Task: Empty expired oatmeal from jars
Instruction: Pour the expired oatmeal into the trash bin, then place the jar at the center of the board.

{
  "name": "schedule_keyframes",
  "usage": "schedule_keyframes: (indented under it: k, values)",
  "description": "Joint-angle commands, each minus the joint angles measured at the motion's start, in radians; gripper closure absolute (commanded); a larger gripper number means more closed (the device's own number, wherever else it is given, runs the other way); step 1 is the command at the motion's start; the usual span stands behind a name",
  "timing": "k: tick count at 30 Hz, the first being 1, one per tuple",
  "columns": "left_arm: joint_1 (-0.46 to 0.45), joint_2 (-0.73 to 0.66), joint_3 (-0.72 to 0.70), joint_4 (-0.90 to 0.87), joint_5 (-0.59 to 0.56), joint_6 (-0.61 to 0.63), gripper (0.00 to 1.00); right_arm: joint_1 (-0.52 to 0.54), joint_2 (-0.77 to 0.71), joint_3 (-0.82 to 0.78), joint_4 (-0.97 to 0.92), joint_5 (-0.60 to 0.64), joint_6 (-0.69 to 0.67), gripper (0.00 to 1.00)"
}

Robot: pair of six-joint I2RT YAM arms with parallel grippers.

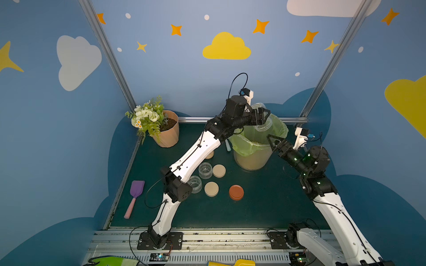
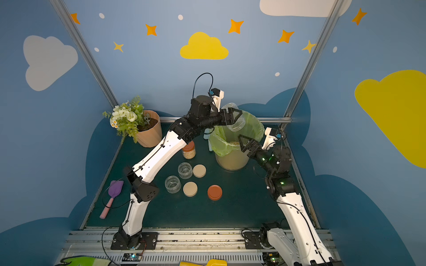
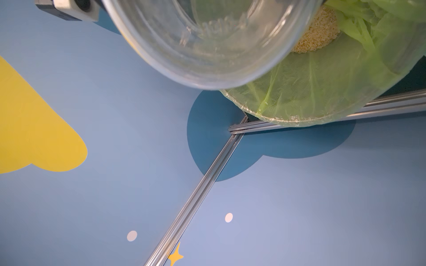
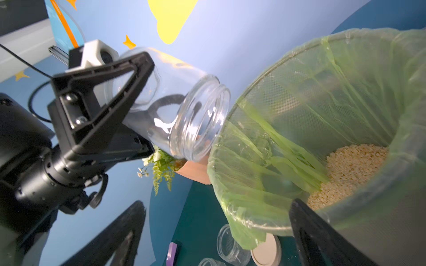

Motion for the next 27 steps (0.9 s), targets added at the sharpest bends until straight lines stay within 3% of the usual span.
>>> schedule_keyframes:
  k: [1, 6, 12, 20, 27]
  values:
    - [0.003, -0.134, -0.154, 0.215, -0.038, -0.102, 0.95, 0.031, 0.026, -0.024, 0.132, 0.001, 0.070, 0.03]
    - [0.009, -0.322, -0.525, 0.508, -0.134, -0.253, 0.91, 0.097, 0.052, -0.026, 0.227, 0.031, 0.071, 0.03]
    - [0.029, -0.433, -0.765, 0.723, -0.189, -0.433, 0.91, 0.199, 0.085, -0.080, 0.386, 0.150, 0.124, 0.03]
    - [0.034, -0.539, -1.021, 0.981, -0.283, -0.667, 0.91, 0.326, 0.144, -0.092, 0.531, 0.284, 0.137, 0.03]
    - [0.028, -0.622, -1.179, 1.116, -0.363, -0.776, 0.87, 0.418, 0.263, -0.034, 0.630, 0.338, 0.162, 0.03]
